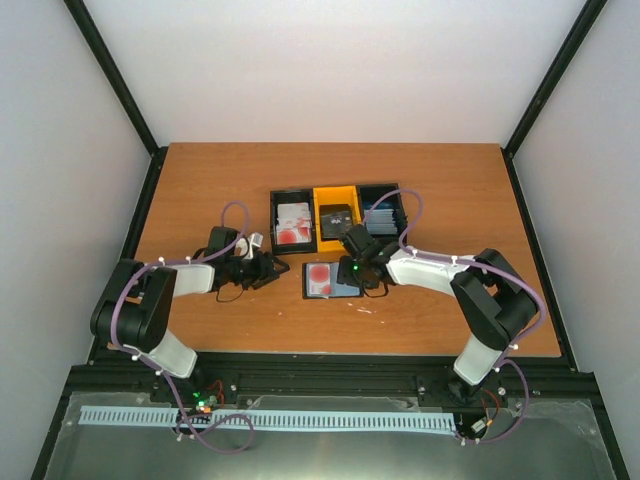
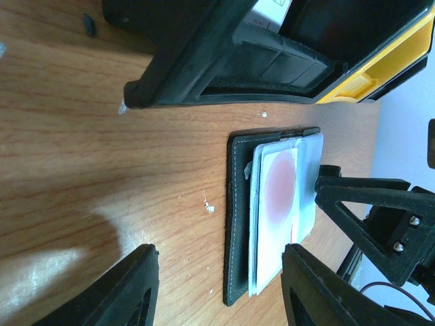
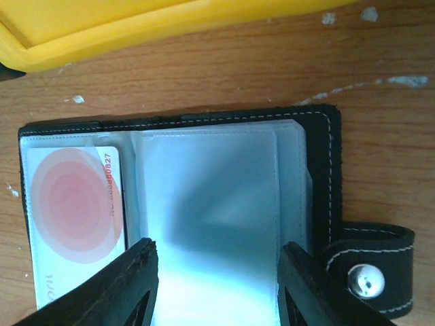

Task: Put the credit cards into the card holder
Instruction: Turn over the card slot in the card holder.

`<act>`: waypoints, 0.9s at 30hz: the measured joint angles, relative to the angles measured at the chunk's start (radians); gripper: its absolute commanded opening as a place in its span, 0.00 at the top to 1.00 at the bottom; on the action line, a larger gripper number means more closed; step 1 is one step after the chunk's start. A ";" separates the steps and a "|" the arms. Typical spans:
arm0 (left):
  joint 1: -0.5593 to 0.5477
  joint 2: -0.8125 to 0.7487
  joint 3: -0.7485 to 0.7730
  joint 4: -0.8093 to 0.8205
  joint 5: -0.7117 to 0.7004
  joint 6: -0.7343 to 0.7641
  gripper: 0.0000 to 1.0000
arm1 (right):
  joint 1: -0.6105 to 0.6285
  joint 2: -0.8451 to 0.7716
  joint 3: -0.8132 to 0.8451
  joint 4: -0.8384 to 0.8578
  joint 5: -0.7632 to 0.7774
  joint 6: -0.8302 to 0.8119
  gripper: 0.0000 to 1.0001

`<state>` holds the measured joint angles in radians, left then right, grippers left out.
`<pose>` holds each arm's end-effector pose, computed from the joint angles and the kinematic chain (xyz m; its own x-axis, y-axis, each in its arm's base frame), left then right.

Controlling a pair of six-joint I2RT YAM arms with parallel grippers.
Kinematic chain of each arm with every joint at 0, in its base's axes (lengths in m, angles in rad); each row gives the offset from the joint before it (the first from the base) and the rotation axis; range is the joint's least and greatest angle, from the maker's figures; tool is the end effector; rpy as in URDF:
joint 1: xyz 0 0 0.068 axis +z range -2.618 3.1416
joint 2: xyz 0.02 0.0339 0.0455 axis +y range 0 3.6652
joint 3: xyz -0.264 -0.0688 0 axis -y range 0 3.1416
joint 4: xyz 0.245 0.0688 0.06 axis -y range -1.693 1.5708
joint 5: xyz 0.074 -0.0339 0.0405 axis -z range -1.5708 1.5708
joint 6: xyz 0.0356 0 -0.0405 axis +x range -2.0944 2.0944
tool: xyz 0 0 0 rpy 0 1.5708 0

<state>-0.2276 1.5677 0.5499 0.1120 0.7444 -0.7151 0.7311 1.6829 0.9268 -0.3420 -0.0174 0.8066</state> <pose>0.2486 -0.0823 0.1217 -0.9547 -0.2739 -0.1163 -0.0699 0.5862 -0.8072 0.2369 0.2133 0.1538 -0.9449 0.1222 -0.3039 0.0125 0.9406 0.3394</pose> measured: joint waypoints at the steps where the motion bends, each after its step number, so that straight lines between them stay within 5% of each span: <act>1: 0.000 0.000 0.000 0.000 0.000 0.000 0.49 | 0.000 0.006 0.000 0.003 -0.002 -0.002 0.51; 13: -0.035 0.027 0.044 -0.012 -0.007 0.004 0.63 | -0.001 0.032 -0.015 0.135 -0.128 0.009 0.51; 27: -0.076 0.096 0.093 -0.060 -0.058 0.007 0.64 | -0.002 0.058 -0.042 0.305 -0.293 0.025 0.46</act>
<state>-0.3035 1.6634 0.6430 0.0525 0.6861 -0.7082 0.7296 1.7409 0.8845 -0.0368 -0.3107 0.8314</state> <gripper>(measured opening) 0.357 0.522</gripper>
